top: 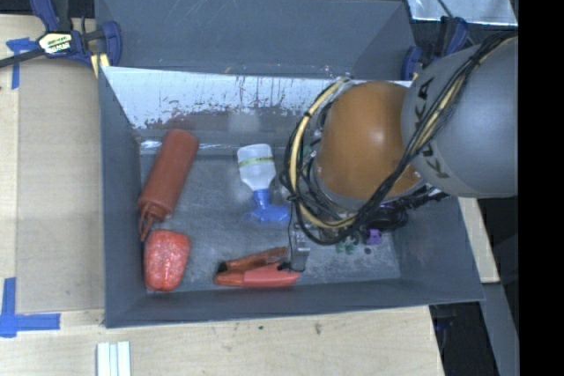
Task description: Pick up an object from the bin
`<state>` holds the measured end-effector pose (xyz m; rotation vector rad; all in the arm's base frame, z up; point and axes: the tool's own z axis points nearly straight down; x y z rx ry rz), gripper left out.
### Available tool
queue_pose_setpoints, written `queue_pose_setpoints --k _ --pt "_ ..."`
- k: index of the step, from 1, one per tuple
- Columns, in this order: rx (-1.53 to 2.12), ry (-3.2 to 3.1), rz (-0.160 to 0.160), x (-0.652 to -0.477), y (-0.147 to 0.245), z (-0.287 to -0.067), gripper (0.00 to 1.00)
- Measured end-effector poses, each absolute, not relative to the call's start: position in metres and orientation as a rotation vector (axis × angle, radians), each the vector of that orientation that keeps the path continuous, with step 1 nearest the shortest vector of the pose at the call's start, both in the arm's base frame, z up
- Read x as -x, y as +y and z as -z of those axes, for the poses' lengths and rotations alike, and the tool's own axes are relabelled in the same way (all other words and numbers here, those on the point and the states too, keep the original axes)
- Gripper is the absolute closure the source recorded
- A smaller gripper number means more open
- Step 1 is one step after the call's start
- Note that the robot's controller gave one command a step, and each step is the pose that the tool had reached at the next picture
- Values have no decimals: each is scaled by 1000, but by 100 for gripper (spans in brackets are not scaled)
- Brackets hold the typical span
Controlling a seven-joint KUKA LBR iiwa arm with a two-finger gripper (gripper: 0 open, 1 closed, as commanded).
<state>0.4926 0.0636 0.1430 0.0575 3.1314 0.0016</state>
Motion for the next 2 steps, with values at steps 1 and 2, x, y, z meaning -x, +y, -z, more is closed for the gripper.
queue_pose_setpoints --k 1,2 --pt "-61 3136 -2 -491 74 -121 0" --pt "392 3110 -1 -509 84 -72 100"
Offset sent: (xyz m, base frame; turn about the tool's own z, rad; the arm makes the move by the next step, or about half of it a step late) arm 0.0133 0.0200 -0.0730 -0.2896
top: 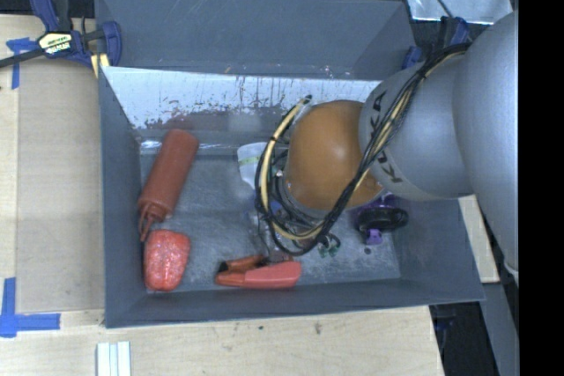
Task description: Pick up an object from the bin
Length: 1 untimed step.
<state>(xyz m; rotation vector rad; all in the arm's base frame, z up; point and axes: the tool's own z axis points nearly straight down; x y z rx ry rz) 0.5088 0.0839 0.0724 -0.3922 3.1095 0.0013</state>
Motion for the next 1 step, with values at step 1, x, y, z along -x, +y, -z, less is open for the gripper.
queue_pose_setpoints --k 1 --pt "392 3110 -1 -509 84 -72 100"
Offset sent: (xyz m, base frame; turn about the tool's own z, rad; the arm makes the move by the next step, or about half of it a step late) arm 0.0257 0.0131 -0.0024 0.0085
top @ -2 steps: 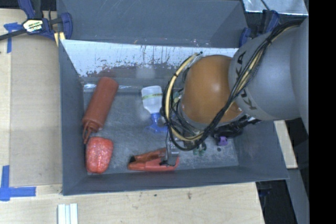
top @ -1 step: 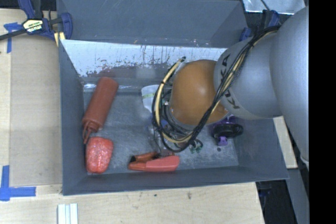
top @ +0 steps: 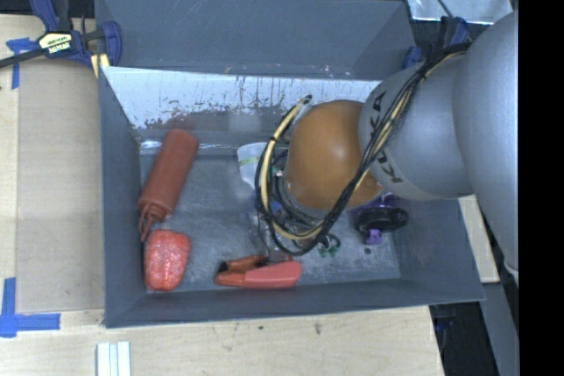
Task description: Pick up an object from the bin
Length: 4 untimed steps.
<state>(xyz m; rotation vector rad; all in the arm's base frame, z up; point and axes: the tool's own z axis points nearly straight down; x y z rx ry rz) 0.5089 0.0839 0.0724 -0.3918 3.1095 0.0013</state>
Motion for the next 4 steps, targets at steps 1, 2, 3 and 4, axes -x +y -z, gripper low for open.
queue_pose_setpoints --k 1,2,3,4 --pt "383 3115 0 -530 93 -71 100" --pt "465 3104 -4 -544 53 -86 100" --pt "345 3122 5 -545 38 -135 100" --pt "307 3121 -4 -573 4 -147 100"
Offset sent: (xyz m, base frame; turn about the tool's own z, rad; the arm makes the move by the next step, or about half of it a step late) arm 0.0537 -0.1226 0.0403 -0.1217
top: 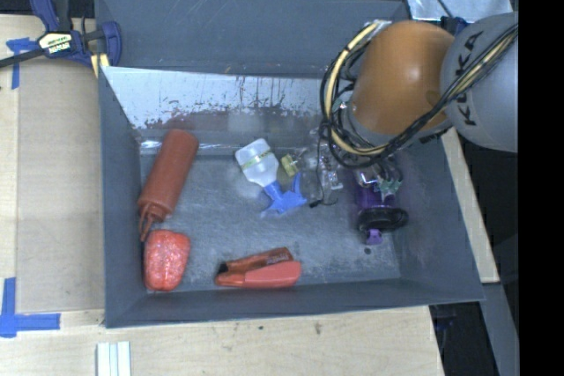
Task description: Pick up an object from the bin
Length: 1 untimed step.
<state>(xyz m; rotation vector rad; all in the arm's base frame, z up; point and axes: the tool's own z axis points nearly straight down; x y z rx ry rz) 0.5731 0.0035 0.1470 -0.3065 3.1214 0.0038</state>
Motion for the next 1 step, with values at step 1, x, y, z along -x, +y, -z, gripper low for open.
queue_pose_setpoints --k 1 --pt "166 3132 -1 -601 30 -147 0"
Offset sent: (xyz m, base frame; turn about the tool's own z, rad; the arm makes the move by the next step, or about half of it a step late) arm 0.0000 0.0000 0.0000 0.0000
